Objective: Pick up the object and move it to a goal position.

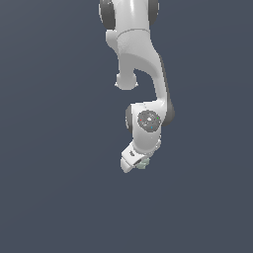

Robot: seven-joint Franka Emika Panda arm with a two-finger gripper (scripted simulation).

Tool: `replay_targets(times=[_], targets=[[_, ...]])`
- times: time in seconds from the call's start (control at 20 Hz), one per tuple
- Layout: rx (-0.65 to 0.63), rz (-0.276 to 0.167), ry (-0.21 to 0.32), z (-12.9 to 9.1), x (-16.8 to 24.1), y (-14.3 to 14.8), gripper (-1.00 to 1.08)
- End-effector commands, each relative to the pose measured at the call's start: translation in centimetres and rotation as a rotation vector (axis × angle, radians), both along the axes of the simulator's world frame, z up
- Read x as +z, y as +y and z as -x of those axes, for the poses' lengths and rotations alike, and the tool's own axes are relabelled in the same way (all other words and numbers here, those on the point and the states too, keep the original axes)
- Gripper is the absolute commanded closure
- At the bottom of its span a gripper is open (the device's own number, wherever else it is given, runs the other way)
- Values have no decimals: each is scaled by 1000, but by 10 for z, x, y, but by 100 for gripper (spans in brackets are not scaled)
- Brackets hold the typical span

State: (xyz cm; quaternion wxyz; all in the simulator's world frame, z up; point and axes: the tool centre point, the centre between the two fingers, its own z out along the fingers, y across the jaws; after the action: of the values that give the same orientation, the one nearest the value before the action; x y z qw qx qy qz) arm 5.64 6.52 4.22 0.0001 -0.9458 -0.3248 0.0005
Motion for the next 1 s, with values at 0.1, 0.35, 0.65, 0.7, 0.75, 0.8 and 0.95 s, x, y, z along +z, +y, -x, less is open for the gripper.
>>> replay_targets(times=[0.1, 0.35, 0.65, 0.7, 0.75, 0.8, 0.95], targets=[[0, 0, -1, -1, 0, 0, 108], [0, 0, -1, -1, 0, 0, 108], [0, 0, -1, 0, 4, -1, 108], [0, 0, -1, 1, 6, -1, 108], [0, 0, -1, 1, 9, -2, 108], [0, 0, -1, 2, 12, -3, 108], [0, 0, -1, 5, 25, -7, 108]])
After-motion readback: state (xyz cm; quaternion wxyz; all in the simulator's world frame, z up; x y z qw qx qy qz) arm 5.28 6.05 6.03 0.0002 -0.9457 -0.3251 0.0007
